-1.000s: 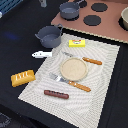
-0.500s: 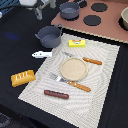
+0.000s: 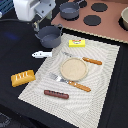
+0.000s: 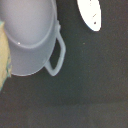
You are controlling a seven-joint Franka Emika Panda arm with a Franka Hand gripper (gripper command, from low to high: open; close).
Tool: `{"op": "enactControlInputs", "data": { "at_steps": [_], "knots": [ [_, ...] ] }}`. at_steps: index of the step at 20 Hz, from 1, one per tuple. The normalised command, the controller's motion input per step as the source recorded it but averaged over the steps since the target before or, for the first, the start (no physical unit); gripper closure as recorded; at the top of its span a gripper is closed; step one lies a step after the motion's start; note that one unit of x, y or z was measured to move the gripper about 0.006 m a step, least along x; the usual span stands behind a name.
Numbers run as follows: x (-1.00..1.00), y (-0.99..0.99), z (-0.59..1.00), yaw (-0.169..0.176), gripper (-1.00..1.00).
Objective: Interact with the objects in diverse but meaningful ways.
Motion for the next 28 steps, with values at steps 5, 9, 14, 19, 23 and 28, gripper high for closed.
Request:
{"op": "enactControlInputs", "data": {
  "at_steps": [5,9,14,19,23,28],
  "knots": [
    [0.04,-0.39,-0.31,0.049,-1.0],
    [0.06,-0.28,-0.35,0.052,-1.0],
    [0.0,-0.03,-0.43,0.096,-1.0],
    [-0.03,0.04,-0.43,0.09,-1.0],
    [-0.02,-0.02,-0.35,0.073,-1.0],
    [0.02,-0.08,-0.3,0.031,-1.0]
  ]
}}
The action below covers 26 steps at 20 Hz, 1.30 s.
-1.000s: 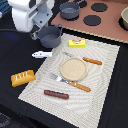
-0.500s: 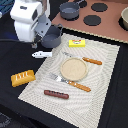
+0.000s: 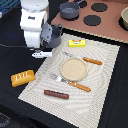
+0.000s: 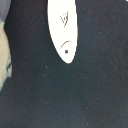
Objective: Interact with the objects in diverse but meaningful ways.
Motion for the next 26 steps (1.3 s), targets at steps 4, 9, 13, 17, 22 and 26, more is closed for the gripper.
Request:
{"op": "enactControlInputs", "data": {
  "at_steps": [4,9,13,17,22,26],
  "knots": [
    [0.01,-0.11,-0.34,0.014,-1.0],
    [0.0,-0.11,-0.37,0.009,-1.0],
    [0.04,-0.07,-0.36,0.011,-1.0],
    [0.11,-0.01,-0.34,0.015,-1.0],
    [0.09,-0.02,-0.35,0.013,1.0],
    [0.07,-0.03,-0.35,0.013,1.0]
  ]
}}
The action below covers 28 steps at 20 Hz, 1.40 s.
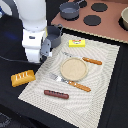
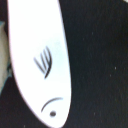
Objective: Interact with the objects in diverse but meaningful ways.
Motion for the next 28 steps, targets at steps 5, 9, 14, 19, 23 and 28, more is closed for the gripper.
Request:
{"op": "enactControlInputs", "data": {
  "at_steps": [5,9,14,19,23,28],
  "knots": [
    [0.07,-0.05,-0.33,0.013,1.0],
    [0.04,-0.08,-0.2,0.008,1.0],
    [0.09,-0.03,0.38,0.003,1.0],
    [0.66,0.0,1.0,-0.008,1.0],
    [0.93,0.0,1.0,-0.001,1.0],
    [1.0,-0.07,0.79,-0.008,1.0]
  ]
}}
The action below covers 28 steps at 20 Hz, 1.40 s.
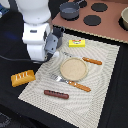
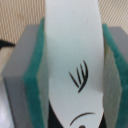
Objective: Interact with the objects in diverse but meaningful ways.
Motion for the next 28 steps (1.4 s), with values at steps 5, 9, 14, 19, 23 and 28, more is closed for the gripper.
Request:
{"op": "enactControlInputs", "data": {
  "at_steps": [5,9,14,19,23,28],
  "knots": [
    [1.0,-0.12,0.22,0.0,1.0],
    [1.0,-0.1,0.11,0.0,1.0],
    [1.0,-0.08,0.02,0.0,1.0],
    [1.0,-0.01,-0.04,0.0,1.0],
    [1.0,0.01,-0.12,0.0,1.0],
    [0.67,0.22,-0.09,0.0,-1.0]
  ]
}}
